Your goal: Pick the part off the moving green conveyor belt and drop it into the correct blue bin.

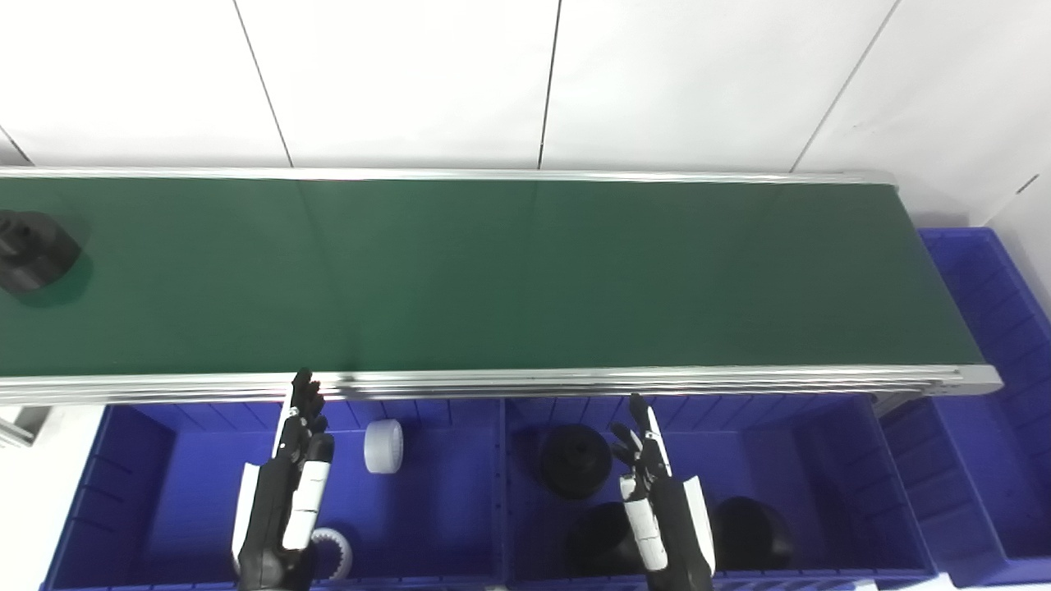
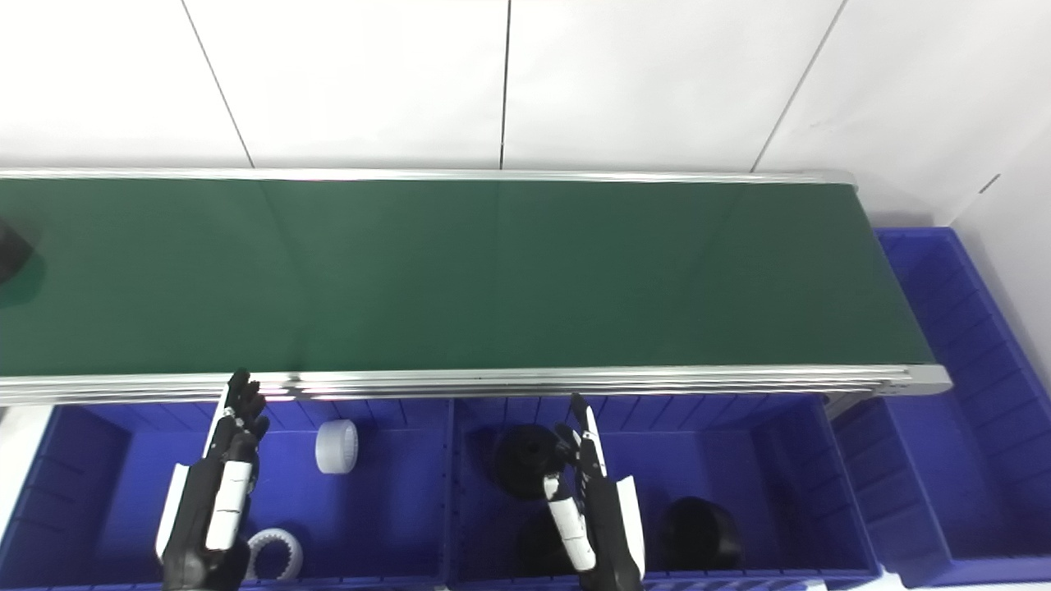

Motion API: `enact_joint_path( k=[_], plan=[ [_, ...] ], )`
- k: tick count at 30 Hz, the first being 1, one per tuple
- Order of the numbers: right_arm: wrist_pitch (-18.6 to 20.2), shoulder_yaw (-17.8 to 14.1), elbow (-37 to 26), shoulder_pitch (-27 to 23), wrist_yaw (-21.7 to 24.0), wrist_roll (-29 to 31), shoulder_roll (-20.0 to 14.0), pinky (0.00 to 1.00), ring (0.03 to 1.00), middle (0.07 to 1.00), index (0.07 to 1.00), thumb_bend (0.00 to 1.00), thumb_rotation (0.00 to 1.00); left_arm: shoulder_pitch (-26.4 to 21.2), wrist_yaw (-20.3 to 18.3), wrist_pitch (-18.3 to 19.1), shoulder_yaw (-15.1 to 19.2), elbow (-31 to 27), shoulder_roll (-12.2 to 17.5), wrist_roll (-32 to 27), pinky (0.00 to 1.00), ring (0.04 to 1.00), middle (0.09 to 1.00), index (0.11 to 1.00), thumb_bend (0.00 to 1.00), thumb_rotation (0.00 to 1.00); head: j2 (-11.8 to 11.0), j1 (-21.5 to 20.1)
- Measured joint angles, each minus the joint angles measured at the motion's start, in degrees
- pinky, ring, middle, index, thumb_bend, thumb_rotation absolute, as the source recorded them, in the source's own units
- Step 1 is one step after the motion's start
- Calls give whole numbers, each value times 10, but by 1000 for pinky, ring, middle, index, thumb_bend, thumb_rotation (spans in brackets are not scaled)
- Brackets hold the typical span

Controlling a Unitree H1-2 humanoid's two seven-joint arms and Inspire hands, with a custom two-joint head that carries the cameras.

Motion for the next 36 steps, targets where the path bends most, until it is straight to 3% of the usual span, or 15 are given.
enact_joint_path(
  k=[36],
  plan=[
    [0,0,5,-1,2,6,1,877,916,993,1000,731,1000,-3,0,-13,-4,4,10,0,1000,1000,1000,1000,673,890,-5,4]
  ],
)
